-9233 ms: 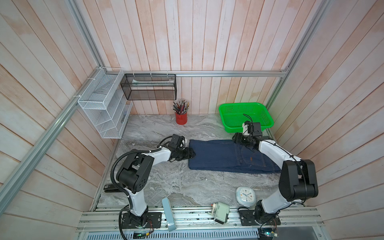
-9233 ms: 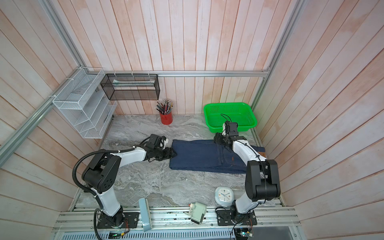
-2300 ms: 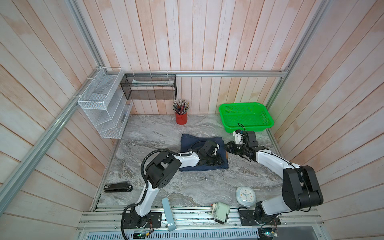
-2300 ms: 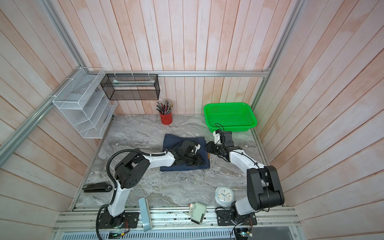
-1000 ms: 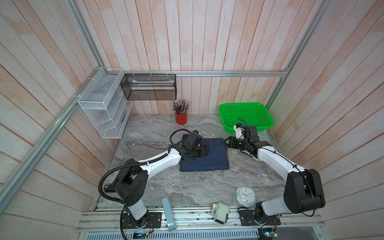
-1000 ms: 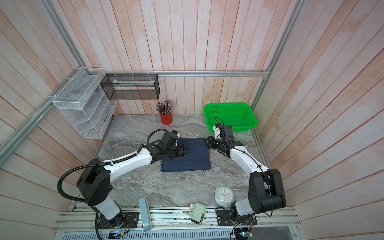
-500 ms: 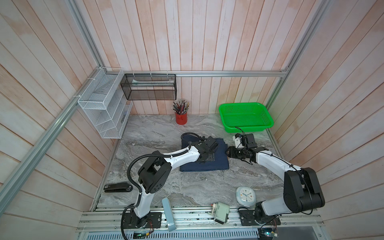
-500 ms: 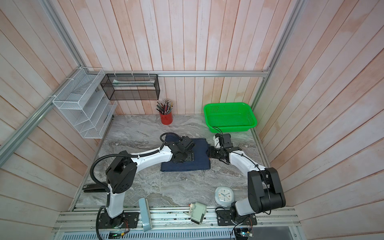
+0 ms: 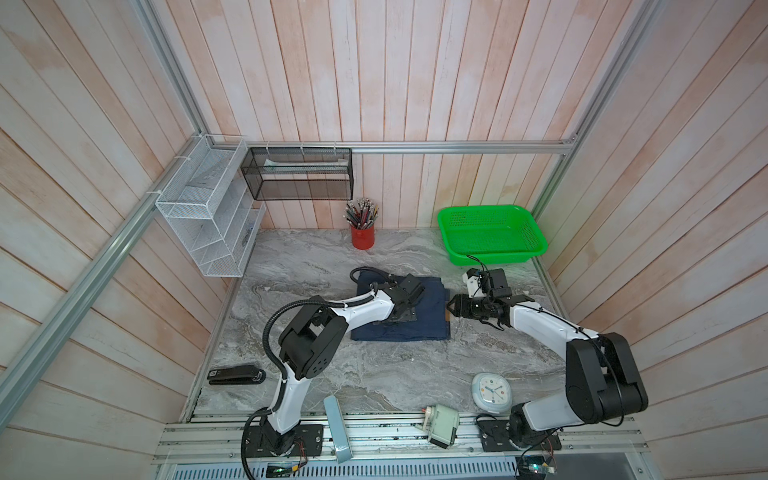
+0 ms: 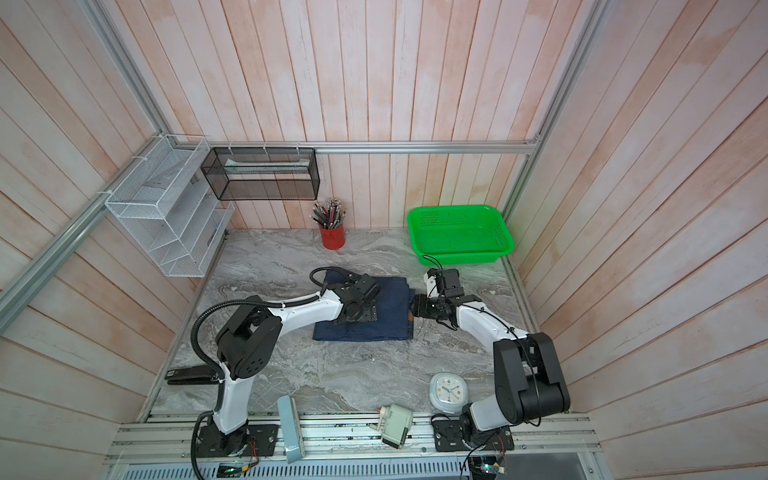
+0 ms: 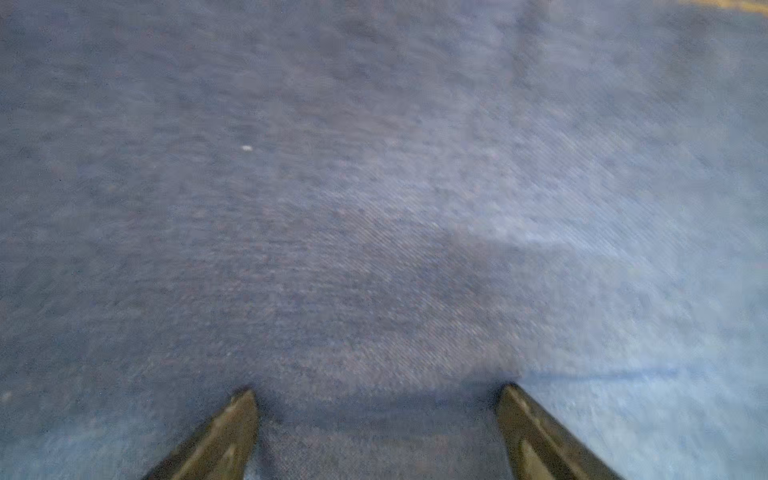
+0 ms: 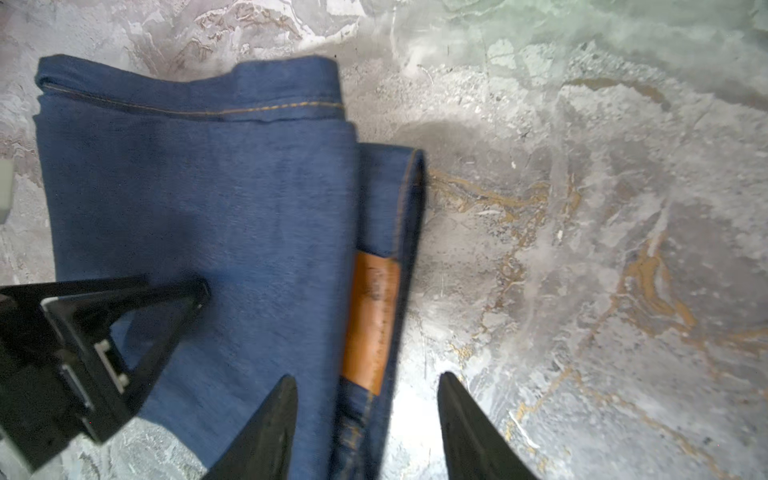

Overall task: Fold and stack the trousers
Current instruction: 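Drag the folded jeans with the left gripper toward the red pencil cup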

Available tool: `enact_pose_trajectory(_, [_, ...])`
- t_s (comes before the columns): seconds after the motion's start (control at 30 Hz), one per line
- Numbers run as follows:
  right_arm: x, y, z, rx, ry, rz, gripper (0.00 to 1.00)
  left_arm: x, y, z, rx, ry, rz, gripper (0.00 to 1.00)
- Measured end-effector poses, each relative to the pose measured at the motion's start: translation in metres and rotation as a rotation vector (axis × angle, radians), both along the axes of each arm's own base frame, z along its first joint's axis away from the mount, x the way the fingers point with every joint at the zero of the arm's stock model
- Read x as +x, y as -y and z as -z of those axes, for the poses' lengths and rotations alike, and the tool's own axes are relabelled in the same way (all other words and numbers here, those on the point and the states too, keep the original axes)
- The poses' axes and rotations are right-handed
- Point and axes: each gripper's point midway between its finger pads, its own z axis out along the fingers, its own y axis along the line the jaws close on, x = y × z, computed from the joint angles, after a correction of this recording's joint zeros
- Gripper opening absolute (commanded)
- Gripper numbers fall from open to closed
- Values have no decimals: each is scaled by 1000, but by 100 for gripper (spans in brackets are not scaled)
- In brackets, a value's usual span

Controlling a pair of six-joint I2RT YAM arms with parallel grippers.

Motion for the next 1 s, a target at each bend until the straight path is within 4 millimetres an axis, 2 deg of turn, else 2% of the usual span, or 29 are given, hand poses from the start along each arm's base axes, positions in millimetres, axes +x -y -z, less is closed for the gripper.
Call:
enact_pose_trajectory(0.23, [0,-5,1,2,3,-11,56,10,-97,1,55,-14,-131,93])
enact_pose_trajectory(0.4, [-1,-13,6,3,-15,-24,56,19,-152,-1,91,-28,-189,94])
enact_pose_trajectory(0.57, [6,-17,3,7,-8,-28,56,41,-217,-1,124,-35,-260,93])
enact_pose_trajectory(0.63, [11,-18,-1,10,3,-28,56,56,-241,-1,134,-26,-293,93])
enact_pose_trajectory(0.73, [15,-20,-7,14,16,-28,56,82,-265,-1,149,-5,-321,93])
enact_pose_trajectory(0.83, [17,-20,-9,14,22,-28,56,110,-281,-3,174,19,-329,93])
enact_pose_trajectory(1.0, [25,-22,-9,14,21,-28,56,155,-299,-7,221,53,-308,93])
